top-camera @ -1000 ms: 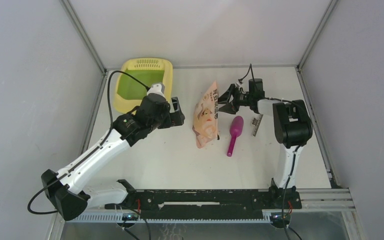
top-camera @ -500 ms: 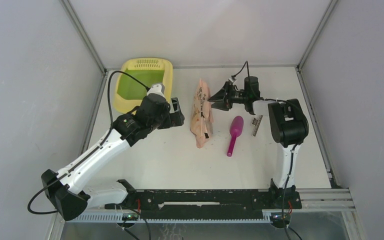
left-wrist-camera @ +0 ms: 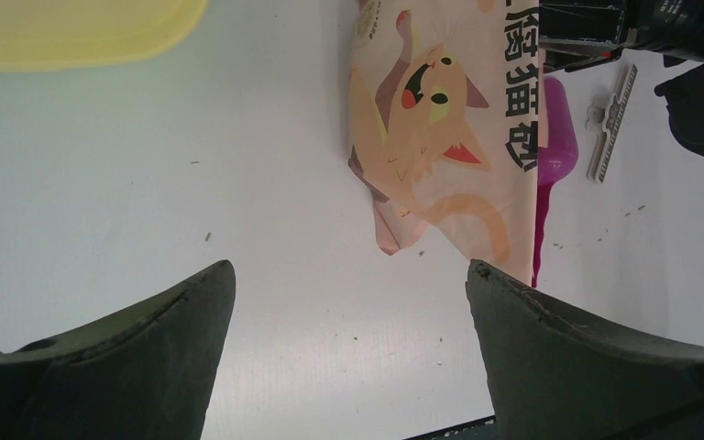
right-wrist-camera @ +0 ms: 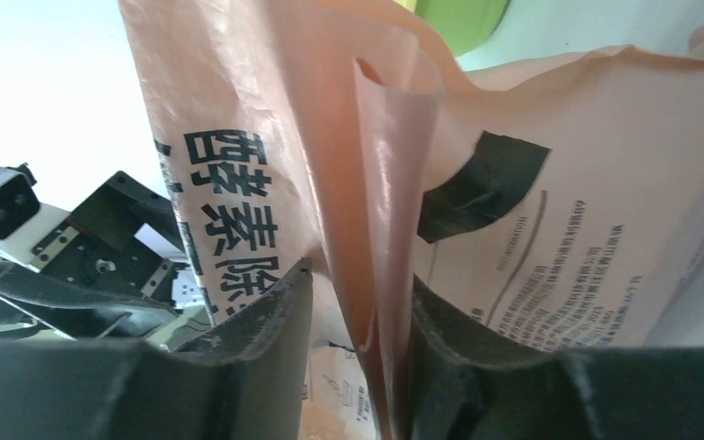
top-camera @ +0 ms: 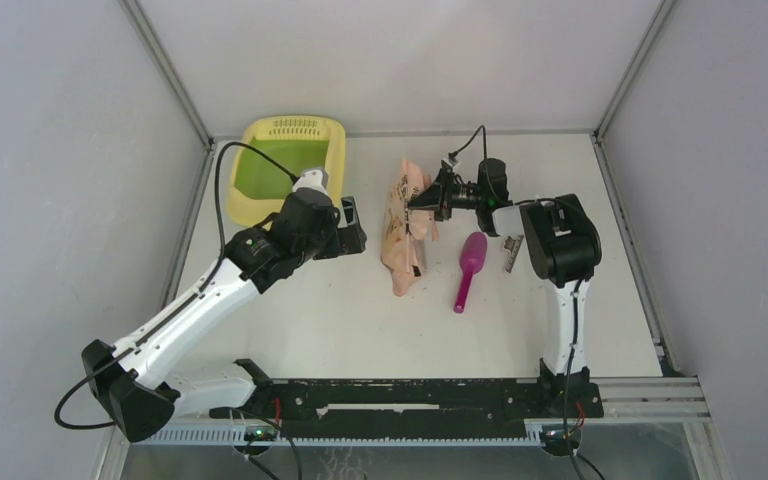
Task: Fill the litter box with clean litter
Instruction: Open the cat litter bag at the center of the board.
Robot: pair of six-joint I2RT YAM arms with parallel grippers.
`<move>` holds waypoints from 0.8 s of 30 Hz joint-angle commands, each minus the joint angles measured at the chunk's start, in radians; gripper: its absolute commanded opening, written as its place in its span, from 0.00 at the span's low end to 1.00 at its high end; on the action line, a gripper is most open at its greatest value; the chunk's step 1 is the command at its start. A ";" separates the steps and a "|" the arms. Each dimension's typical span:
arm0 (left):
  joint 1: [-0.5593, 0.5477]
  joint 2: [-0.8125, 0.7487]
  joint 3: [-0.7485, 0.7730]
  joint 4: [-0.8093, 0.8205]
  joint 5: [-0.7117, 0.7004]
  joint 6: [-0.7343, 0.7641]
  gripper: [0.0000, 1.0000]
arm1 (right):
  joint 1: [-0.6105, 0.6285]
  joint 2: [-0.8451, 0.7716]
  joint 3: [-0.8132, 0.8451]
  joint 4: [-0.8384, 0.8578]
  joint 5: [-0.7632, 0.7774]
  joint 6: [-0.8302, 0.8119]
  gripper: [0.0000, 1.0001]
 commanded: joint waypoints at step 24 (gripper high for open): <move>-0.057 0.213 0.336 -0.073 0.021 0.116 1.00 | 0.132 -0.459 0.610 -1.747 0.991 -0.959 0.00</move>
